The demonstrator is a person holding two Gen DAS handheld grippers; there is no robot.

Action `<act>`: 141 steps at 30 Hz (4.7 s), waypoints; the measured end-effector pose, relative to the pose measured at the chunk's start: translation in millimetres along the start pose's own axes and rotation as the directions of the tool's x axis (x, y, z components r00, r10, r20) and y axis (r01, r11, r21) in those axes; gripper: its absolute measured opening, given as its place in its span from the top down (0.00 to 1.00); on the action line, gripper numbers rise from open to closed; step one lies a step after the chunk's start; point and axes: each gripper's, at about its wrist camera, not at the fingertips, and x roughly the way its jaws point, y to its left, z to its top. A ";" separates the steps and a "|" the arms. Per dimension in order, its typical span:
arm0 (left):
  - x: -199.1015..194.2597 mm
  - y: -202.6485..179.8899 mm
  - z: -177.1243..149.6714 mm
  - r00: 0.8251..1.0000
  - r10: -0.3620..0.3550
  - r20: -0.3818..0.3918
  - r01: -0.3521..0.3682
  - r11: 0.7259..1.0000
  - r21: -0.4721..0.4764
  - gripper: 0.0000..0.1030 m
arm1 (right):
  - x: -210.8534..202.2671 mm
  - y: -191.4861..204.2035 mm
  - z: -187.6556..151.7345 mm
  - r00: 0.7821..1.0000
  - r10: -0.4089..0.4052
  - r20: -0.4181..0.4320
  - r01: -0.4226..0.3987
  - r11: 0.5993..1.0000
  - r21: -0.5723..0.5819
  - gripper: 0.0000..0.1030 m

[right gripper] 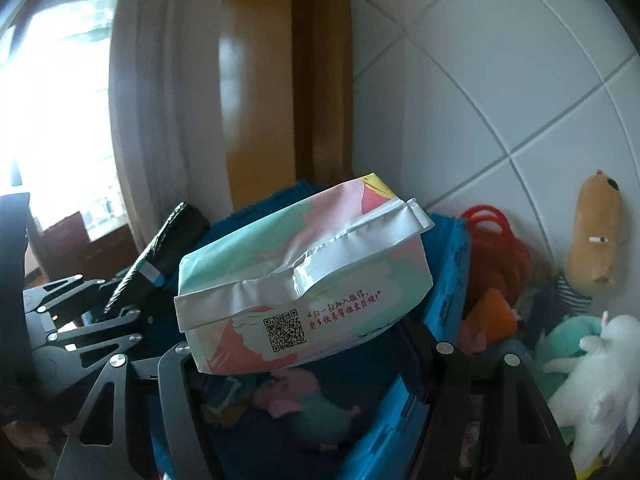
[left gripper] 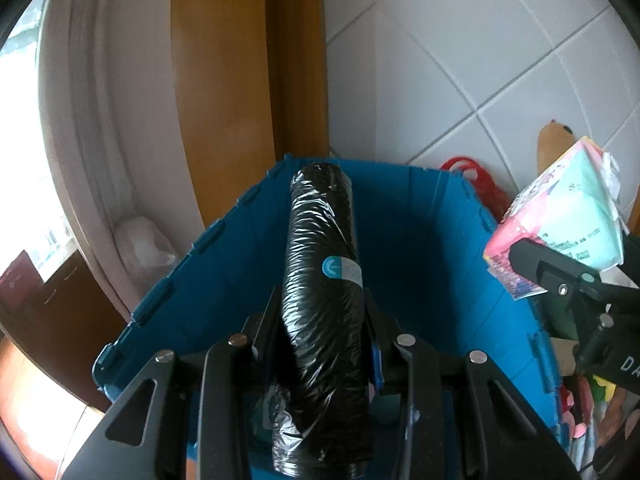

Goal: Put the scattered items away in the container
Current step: 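Open both tools to drop the bag and tissue pack into the crate, then move both tools back to the pile on the table, then grasp the red-shirted pig plush with the left tool while the right grasps the pink packet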

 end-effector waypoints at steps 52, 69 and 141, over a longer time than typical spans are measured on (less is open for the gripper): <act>-76.2 -97.7 -92.6 0.999 -0.029 0.015 0.028 0.998 0.055 0.13 | -89.7 -60.3 -126.1 0.983 -0.113 -0.141 0.124 0.989 0.074 0.00; -91.0 -270.0 -184.0 0.984 -0.112 -0.142 0.131 0.982 0.137 0.13 | -174.9 -210.7 -255.8 0.939 -0.197 -0.280 0.259 0.944 0.205 0.00; 46.4 -380.7 -292.4 0.892 -0.119 -0.436 0.223 0.955 0.196 0.15 | -81.0 -292.6 -435.6 0.879 0.071 -0.472 0.180 0.867 0.465 0.54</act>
